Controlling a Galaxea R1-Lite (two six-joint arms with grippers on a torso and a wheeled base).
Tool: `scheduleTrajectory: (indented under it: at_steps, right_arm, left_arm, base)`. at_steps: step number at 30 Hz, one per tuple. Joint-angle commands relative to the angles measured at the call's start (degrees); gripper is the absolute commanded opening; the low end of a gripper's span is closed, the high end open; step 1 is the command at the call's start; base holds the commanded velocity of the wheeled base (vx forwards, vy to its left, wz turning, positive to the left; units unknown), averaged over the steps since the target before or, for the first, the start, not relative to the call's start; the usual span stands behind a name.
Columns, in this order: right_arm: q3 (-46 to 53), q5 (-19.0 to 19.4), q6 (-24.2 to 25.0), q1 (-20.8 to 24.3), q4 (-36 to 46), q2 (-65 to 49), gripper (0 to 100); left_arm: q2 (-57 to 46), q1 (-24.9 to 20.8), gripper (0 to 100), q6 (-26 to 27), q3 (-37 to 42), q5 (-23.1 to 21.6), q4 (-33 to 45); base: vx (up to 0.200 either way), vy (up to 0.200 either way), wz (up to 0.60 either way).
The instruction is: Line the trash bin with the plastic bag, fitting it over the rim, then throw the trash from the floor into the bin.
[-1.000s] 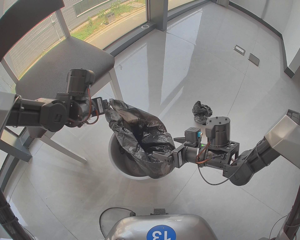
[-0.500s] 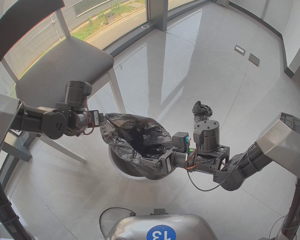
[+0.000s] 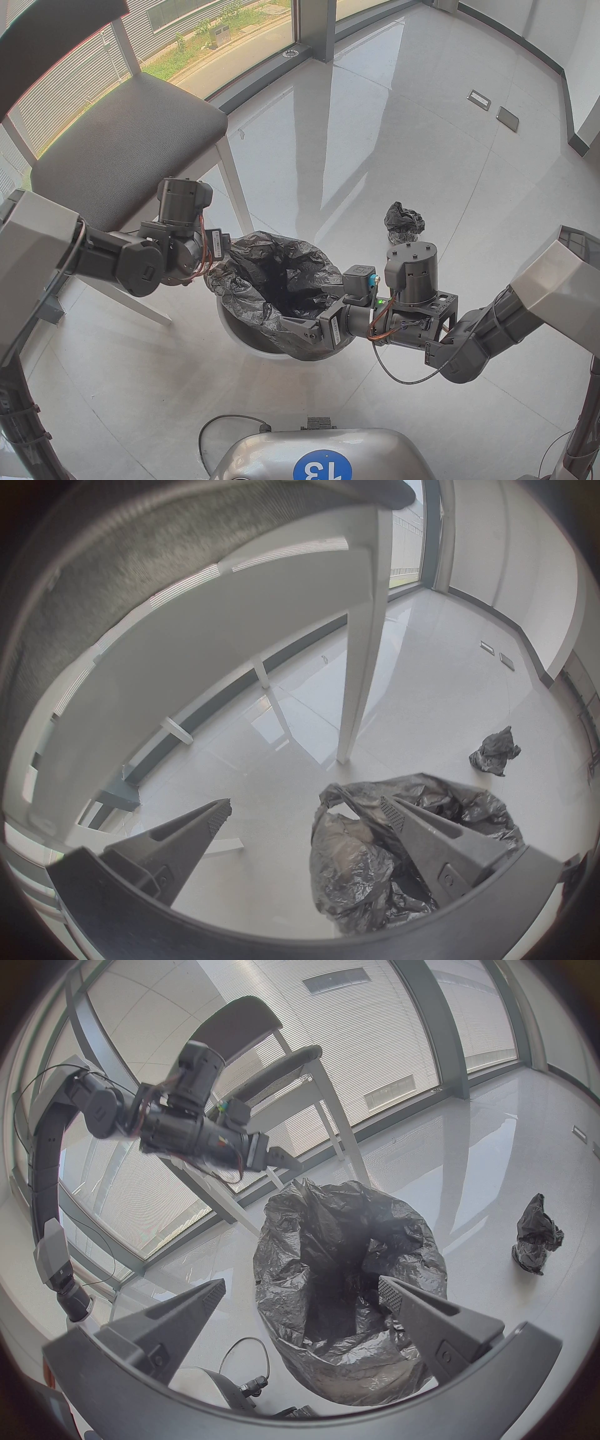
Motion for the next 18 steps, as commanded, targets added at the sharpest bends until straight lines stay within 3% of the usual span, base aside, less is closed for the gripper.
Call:
scheduleTrajectory:
  at_steps: [1,11,18]
  right_arm:
    - [-1.0,0.0,0.0,2.0,-0.2,1.6,100]
    - [-3.2,0.0,-0.3,7.9,-0.1,7.1,100]
    - [-3.3,0.0,-0.7,7.5,-0.2,8.6,100]
  left_arm:
    - [-11.1,0.0,100,0.0,1.1,0.9,4.1]
    - [-16.8,1.5,100,-0.9,0.7,0.6,5.9]
    - [-17.5,1.3,100,-1.9,0.2,0.5,5.8]
  base:
    - [0.0,0.0,0.0]
    - [0.0,0.0,0.0]
    - [0.0,0.0,0.0]
